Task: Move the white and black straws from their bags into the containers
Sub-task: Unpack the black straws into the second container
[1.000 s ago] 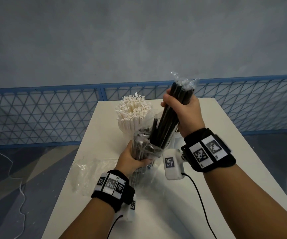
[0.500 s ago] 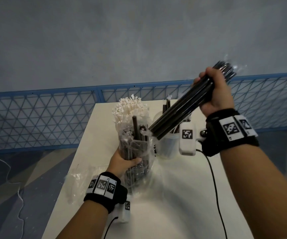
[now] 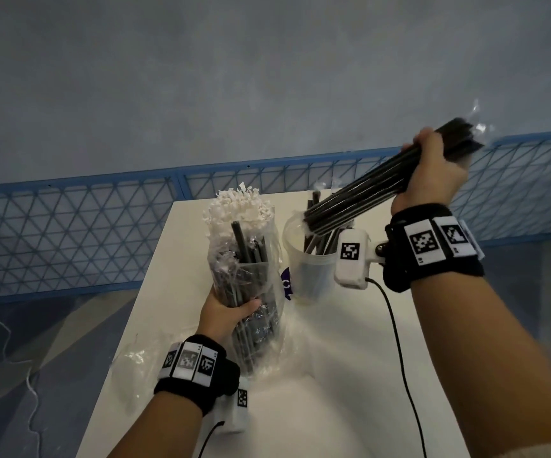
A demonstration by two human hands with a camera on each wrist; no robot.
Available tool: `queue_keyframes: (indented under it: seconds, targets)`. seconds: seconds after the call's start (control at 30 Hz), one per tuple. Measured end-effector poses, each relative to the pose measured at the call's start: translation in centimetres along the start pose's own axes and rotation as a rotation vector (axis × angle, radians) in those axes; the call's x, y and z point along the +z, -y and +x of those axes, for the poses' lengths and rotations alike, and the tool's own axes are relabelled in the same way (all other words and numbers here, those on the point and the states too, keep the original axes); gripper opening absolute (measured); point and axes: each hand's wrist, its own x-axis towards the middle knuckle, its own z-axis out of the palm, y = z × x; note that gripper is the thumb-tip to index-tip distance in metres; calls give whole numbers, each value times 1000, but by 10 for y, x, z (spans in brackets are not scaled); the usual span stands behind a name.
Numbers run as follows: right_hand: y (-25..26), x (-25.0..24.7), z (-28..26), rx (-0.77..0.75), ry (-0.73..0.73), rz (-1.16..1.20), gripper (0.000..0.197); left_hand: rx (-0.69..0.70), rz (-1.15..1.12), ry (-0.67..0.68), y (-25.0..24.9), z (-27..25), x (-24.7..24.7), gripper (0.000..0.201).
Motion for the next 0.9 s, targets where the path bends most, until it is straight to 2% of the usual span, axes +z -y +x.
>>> queue_keyframes:
  seconds: [0.1,0.23,0.4,0.47,0.53,0.63,0.7,0.77,0.83,0.87,0.9]
  targets:
    - [-6,10,-9,-106,104,-153,26,4,-9,9,-1,-1,0,60]
    - [-45,-4,-26,-87,332,-453,35,23,-19,19,-2,-2,3,60]
    - [-71,-20,-31,-217,529,-655,79,32,-27,39,-2,-5,2,60]
    - [-76,-21,-34,-286,586,-694,88,29,-29,47,-2,-6,2,59]
    - [-82,-21,-36,-320,622,-737,78,30,-30,52,-2,-6,2,59]
    - [-93,-28,-36,-309,624,-873,35,39,-26,61,-2,-6,3,57]
    - [-103,-38,-33,-311,648,-1037,21,43,-18,60,-1,-5,3,51]
    - [-115,-46,-28,-285,714,-1216,22,47,-11,65,0,-5,2,50]
    - [-119,-49,-29,-243,768,-1356,42,48,-14,71,0,-5,1,49]
    - [-115,-49,-32,-307,740,-1381,53,49,-19,69,1,-5,1,49]
    - [-107,-47,-37,-437,678,-1334,58,51,-22,67,1,-5,1,48]
